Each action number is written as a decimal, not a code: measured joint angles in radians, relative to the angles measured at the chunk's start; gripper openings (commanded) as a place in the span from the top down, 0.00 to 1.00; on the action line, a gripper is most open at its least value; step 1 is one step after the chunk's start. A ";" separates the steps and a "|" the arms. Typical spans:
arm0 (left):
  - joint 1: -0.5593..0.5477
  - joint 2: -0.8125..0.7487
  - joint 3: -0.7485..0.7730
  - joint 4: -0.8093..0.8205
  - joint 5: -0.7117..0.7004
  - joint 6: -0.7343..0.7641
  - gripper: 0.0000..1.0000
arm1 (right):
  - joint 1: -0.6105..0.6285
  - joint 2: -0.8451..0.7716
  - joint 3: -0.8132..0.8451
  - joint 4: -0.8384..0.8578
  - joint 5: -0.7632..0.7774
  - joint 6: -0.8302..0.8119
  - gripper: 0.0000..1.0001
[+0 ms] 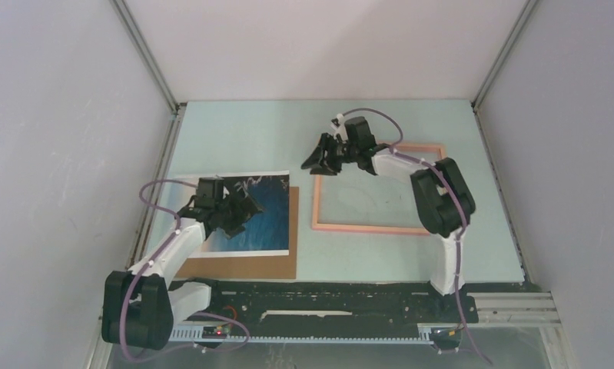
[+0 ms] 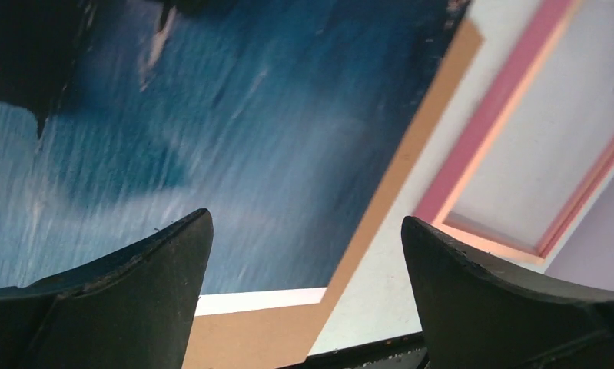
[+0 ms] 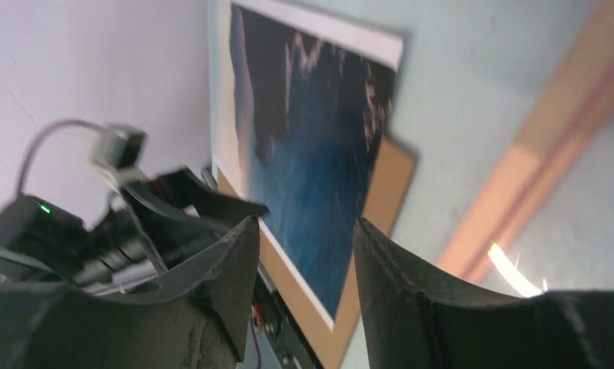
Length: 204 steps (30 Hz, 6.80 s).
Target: Put the photo into the frame
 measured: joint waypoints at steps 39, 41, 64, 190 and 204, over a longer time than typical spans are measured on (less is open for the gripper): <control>0.005 0.042 -0.158 0.280 -0.003 -0.108 0.00 | 0.087 0.636 0.671 -0.082 -0.150 0.086 1.00; 0.005 0.013 -0.158 0.259 0.002 -0.084 0.00 | 0.081 0.632 0.667 -0.046 -0.161 0.111 1.00; -0.039 -0.336 0.200 -0.025 0.030 0.108 0.00 | -0.626 -0.373 0.524 -1.093 0.038 -0.456 1.00; -0.366 1.205 1.455 -0.455 0.353 0.655 1.00 | -0.463 -0.779 -0.144 -0.621 0.428 -0.373 0.29; -0.373 1.323 1.559 -0.488 0.403 0.614 1.00 | -0.497 -0.782 -0.191 -0.589 0.401 -0.369 0.29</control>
